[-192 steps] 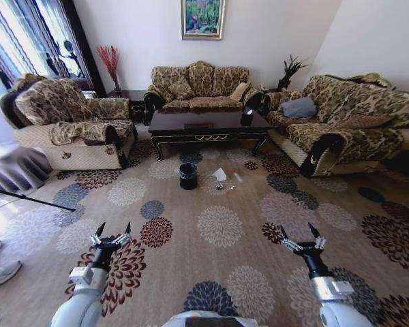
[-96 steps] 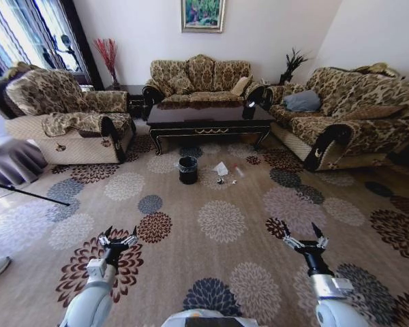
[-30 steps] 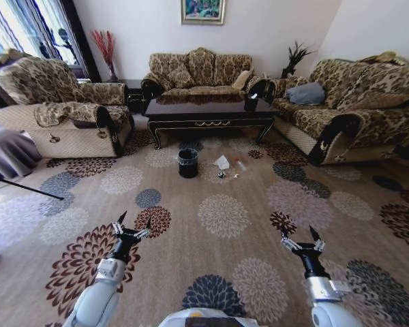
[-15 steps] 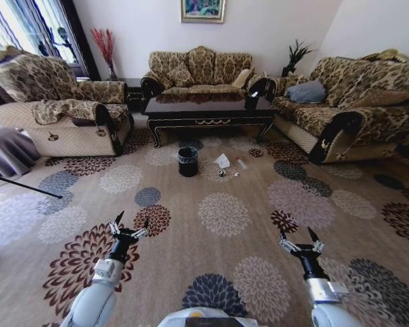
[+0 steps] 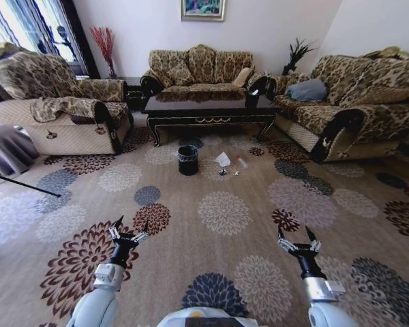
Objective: Move to the front of the table and pick up the trash from the floor, then place it into the trash bin.
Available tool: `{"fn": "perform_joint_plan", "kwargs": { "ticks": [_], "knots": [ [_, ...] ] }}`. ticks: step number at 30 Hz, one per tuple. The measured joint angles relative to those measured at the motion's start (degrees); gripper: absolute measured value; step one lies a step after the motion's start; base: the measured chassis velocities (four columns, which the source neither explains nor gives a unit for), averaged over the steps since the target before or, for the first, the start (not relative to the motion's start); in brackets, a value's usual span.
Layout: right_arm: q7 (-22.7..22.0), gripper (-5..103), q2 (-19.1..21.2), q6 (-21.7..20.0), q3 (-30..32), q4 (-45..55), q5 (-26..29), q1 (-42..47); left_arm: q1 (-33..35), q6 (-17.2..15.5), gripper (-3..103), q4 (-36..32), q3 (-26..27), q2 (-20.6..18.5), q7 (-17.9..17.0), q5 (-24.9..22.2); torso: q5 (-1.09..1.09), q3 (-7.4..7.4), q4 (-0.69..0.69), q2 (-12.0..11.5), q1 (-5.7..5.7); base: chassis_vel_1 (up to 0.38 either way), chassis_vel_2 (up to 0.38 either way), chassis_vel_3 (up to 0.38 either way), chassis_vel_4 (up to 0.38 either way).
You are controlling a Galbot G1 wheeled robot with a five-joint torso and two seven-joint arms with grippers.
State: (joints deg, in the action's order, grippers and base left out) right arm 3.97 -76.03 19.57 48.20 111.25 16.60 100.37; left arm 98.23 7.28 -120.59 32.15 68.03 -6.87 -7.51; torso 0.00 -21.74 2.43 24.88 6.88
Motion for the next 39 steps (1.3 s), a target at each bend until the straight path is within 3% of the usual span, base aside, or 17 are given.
{"fn": "perform_joint_plan", "kwargs": {
  "ticks": [39],
  "knots": [
    [-0.09, 100, -0.46, 0.58, 1.43, -0.13, 1.07, 0.13, 2.29, 0.97, 100, -0.48, 1.64, 0.61, 0.09, 1.31, 0.0, 6.26, 0.0, -9.1, -2.85, 0.0, 0.0, 0.0, 0.0]
  ]
}}
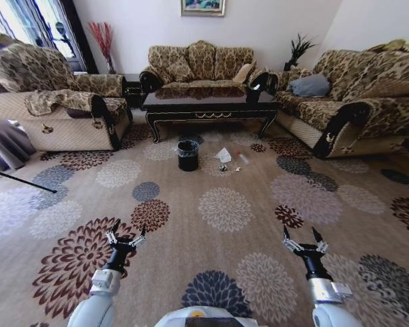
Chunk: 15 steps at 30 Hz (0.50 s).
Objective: Move to the front of the table and pick up the trash from the floor, then place it into the trash bin.
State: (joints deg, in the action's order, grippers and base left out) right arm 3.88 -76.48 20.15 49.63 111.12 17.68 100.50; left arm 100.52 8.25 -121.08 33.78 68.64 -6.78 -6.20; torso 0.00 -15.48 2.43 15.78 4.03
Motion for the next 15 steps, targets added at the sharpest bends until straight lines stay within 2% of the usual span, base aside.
{"fn": "perform_joint_plan", "kwargs": {
  "ticks": [15],
  "knots": [
    [-0.1, 100, 0.03, -0.13, -0.24, 0.39, -0.28, -0.13, -0.27, -0.28, 100, -0.1, 1.96, 0.14, -0.98, -0.32, 0.0, 2.37, 0.0, -3.28, -0.9, 0.0, 0.0, 0.0, 0.0]
  ]
}}
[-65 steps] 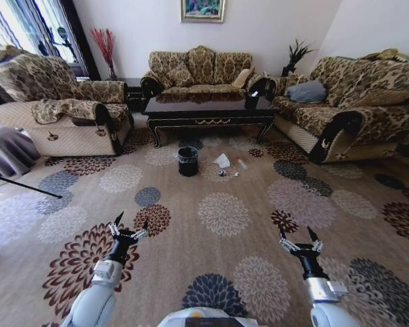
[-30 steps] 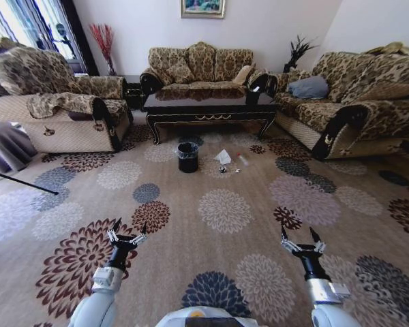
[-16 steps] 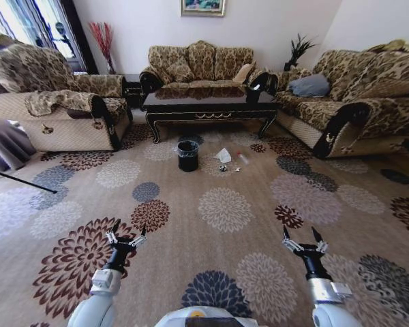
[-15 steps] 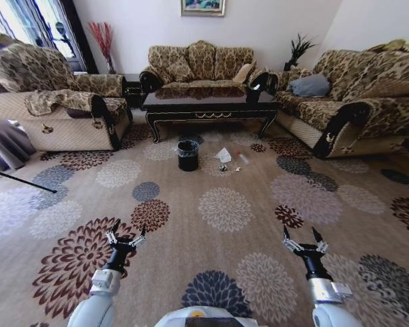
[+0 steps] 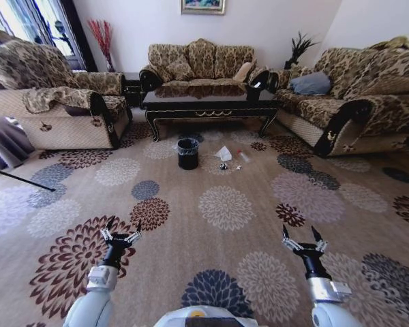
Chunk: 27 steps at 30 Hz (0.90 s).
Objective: Move to the front of the table and pick up the trash from the floor, then place it into the trash bin.
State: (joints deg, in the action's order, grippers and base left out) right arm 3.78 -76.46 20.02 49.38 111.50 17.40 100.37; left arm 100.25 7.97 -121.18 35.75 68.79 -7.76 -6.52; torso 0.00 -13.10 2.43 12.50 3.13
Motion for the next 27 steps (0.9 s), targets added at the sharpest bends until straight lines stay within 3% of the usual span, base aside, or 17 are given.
{"fn": "perform_joint_plan", "kwargs": {
  "ticks": [27],
  "knots": [
    [-0.77, 100, -0.12, 0.04, -1.12, -1.87, -1.9, -0.9, 0.43, -0.07, 100, 1.68, 1.02, -0.01, -0.68, -0.19, 0.0, 4.74, 0.0, -6.0, -1.26, 0.0, 0.0, 0.0, 0.0]
  ]
}}
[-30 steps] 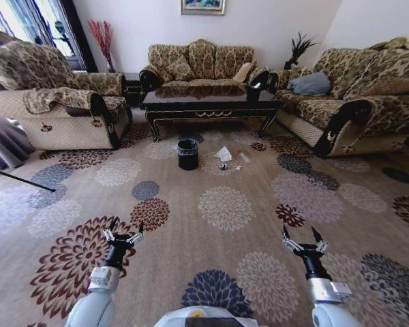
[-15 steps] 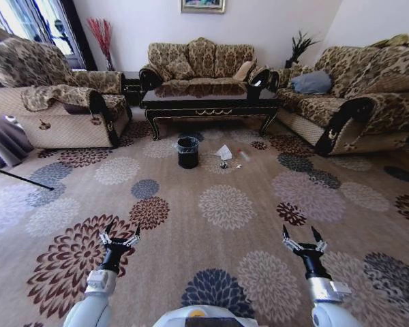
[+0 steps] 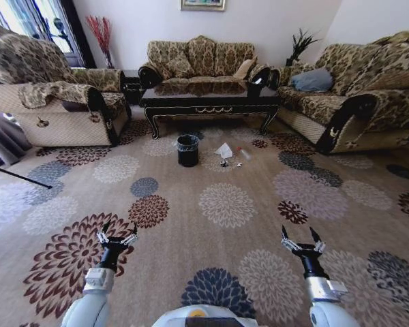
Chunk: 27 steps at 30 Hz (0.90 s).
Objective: Move to the front of the table and pick up the trash from the floor, then place it into the trash bin.
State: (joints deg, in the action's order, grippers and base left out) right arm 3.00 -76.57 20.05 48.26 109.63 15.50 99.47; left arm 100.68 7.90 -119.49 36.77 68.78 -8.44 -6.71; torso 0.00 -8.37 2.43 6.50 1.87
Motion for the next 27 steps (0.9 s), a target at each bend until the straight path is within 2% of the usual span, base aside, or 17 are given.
{"fn": "perform_joint_plan", "kwargs": {
  "ticks": [10, 27],
  "knots": [
    [0.03, 100, -0.57, 0.83, -0.25, -0.2, -0.92, 0.1, -0.09, 0.5, 100, 0.59, -0.42, 0.65, -0.34, 0.26, 0.0, 1.87, -0.01, -2.2, -0.31, 0.0, 0.0, 0.0, 0.0],
    [0.11, 100, -0.59, 2.05, 0.41, -1.53, -0.84, -0.03, -0.92, -1.51, 100, 1.1, -2.04, 1.39, -2.39, 0.02, 0.01, 5.54, -0.01, -5.95, -0.45, 0.0, 0.0, 0.0, 0.0]
  ]
}}
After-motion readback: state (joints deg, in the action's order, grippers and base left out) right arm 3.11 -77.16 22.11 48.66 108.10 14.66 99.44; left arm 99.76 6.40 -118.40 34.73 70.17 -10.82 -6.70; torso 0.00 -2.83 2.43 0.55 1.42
